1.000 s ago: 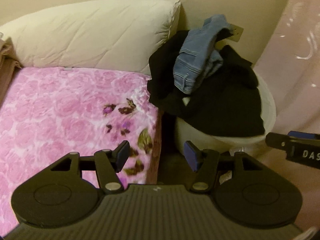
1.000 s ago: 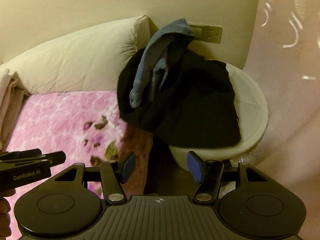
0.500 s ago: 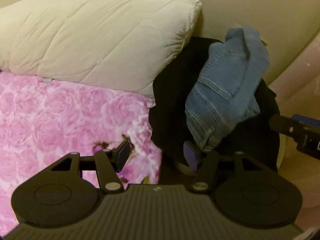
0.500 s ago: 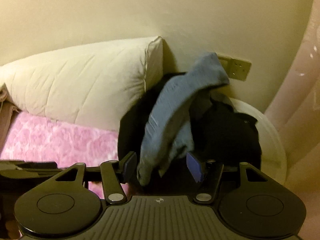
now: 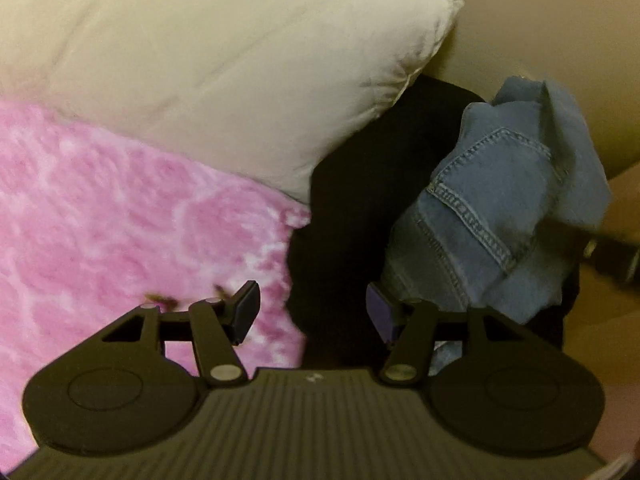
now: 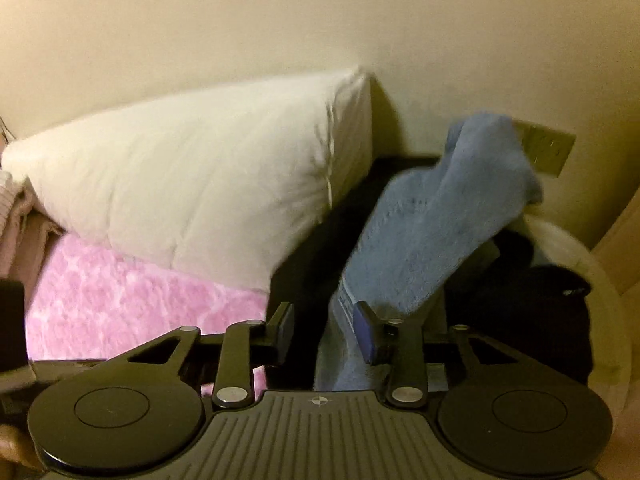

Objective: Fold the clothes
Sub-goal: 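Reach both grippers toward the black garment under the blue jeans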

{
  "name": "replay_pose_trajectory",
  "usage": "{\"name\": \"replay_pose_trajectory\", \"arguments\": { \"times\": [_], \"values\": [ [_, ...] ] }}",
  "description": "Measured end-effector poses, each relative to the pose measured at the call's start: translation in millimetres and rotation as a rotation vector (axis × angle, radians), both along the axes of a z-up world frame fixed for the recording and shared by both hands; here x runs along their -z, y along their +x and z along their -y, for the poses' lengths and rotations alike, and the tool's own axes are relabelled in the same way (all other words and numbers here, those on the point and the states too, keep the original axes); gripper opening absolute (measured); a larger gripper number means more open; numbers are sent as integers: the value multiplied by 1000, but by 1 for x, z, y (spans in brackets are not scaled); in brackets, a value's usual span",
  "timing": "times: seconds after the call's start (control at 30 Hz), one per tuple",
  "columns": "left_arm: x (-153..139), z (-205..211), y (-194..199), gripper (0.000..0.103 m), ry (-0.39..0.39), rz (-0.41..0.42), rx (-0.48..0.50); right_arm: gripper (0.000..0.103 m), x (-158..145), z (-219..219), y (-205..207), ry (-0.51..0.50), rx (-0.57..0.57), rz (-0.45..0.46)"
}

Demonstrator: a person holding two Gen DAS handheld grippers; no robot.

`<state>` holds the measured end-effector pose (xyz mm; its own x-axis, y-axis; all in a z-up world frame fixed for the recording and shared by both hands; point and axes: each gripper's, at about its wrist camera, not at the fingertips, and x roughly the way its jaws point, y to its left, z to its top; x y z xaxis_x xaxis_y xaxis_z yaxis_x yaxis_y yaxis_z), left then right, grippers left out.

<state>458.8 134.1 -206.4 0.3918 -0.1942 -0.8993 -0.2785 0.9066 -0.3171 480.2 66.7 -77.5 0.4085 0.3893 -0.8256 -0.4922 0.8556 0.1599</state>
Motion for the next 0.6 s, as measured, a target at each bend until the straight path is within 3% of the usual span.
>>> {"name": "replay_pose_trajectory", "arguments": {
  "times": [0.1, 0.23, 0.33, 0.47, 0.5, 0.53, 0.57, 0.6],
  "values": [
    [23, -1, 11, 55, -89, -24, -55, 38, 25, 5, 13, -75, 22, -48],
    [50, 6, 33, 54, -60, -52, -44, 38, 46, 23, 29, -112, 75, -102],
    [61, 13, 44, 55, 3, -6, 2, 38, 55, 33, 39, -113, 96, -135],
    [84, 20, 59, 54, 1, -10, 25, 38, 61, 37, 40, -118, 89, -137],
    [88, 22, 61, 46, -5, -13, 26, 38, 62, 37, 41, -120, 88, -138],
    [93, 24, 64, 24, -11, -17, 27, 38, 63, 38, 41, -121, 86, -139],
    [93, 24, 65, 9, 1, -10, 27, 38, 64, 37, 41, -124, 86, -139],
    [92, 25, 65, 7, 17, 0, 26, 38, 64, 38, 41, -126, 85, -139]
  ]
}}
